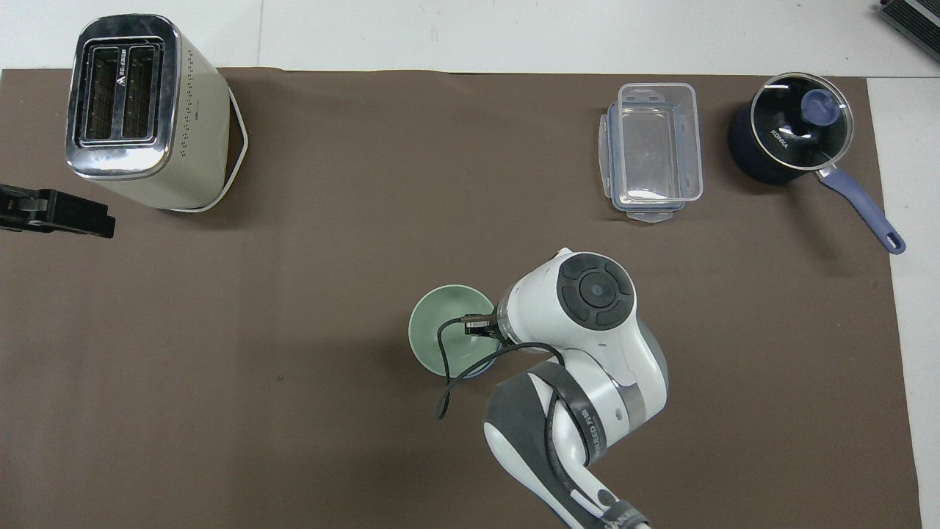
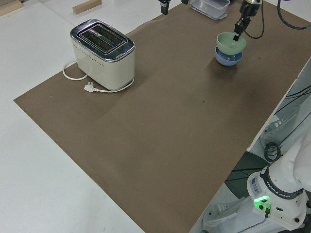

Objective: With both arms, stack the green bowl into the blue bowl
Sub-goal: 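Lower the green bowl into the blue bowl and open the right gripper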

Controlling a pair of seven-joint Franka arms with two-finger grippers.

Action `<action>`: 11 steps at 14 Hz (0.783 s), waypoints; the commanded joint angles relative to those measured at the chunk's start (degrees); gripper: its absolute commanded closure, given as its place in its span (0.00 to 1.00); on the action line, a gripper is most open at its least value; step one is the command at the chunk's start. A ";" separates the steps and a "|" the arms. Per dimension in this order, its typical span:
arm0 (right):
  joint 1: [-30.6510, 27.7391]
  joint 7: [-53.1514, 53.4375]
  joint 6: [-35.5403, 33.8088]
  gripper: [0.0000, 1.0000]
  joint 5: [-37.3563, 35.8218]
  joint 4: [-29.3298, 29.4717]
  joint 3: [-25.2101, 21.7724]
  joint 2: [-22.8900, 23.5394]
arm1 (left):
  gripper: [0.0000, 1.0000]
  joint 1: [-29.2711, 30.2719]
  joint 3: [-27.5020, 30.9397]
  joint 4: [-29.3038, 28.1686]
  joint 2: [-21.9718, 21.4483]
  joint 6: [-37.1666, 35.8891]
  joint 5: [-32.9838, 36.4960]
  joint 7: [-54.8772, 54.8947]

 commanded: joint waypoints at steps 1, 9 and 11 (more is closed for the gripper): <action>0.24 0.48 1.98 1.00 -1.05 -1.76 -0.06 -0.66 | 0.00 0.59 -0.45 -0.50 -0.86 -0.79 1.10 -0.15; 0.24 0.30 4.97 1.00 -1.58 -4.13 -0.06 -0.40 | 0.00 0.59 -0.45 -0.50 -0.86 -0.79 1.10 -0.15; 0.16 0.22 4.97 1.00 -1.58 -4.13 -0.06 -0.40 | 0.00 0.59 -0.45 -0.50 -0.86 -0.79 1.10 -0.15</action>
